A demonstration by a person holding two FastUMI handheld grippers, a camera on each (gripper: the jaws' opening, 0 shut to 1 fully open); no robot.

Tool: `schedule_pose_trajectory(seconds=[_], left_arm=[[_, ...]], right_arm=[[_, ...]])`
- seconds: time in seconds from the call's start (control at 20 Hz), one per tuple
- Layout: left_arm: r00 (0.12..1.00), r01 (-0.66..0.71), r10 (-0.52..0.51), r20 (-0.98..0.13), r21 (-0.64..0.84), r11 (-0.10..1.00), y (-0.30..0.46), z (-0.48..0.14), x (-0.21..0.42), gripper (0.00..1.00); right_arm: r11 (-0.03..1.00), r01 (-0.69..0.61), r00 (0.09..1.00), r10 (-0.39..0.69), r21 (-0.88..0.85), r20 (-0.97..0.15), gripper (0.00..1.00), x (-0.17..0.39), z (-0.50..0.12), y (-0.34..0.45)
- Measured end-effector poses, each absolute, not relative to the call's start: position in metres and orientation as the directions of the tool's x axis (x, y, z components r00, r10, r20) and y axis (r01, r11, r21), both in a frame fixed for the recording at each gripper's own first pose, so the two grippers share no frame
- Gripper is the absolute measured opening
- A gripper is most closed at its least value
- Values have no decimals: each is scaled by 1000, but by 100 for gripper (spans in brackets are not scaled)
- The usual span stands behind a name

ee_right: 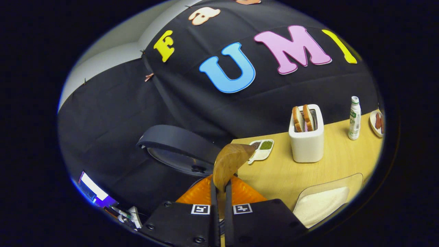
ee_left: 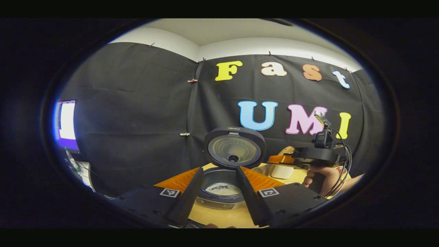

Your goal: Close the left gripper, press the button to open the rice cooker; take a wooden spoon from the chopstick holder with the right hand, scoop a spoonful of rice and pour it into the rice cooker, then put the wooden spoon back into the chopstick holder.

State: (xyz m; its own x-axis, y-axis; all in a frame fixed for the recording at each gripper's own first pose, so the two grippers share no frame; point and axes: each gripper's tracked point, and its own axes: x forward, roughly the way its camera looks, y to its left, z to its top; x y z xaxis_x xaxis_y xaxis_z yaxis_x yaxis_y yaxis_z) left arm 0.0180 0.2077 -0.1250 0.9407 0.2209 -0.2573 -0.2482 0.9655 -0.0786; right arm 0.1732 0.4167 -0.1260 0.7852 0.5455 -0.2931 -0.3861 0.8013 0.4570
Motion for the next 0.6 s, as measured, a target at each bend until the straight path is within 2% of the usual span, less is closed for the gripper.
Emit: schedule_pose_trajectory(seconds=[0.45, 0.5, 0.6], left_arm=[[938, -259, 222, -265, -112, 959, 215, -136, 26, 67], [938, -260, 223, -267, -114, 959, 216, -136, 26, 73], [937, -264, 225, -266, -121, 957, 217, -137, 28, 73]], right_arm=[[786, -582, 738, 618, 208, -271, 10, 158, -128, 460], [778, -599, 730, 627, 188, -270, 10, 156, -128, 462], [761, -627, 720, 647, 163, -252, 10, 152, -126, 469]])
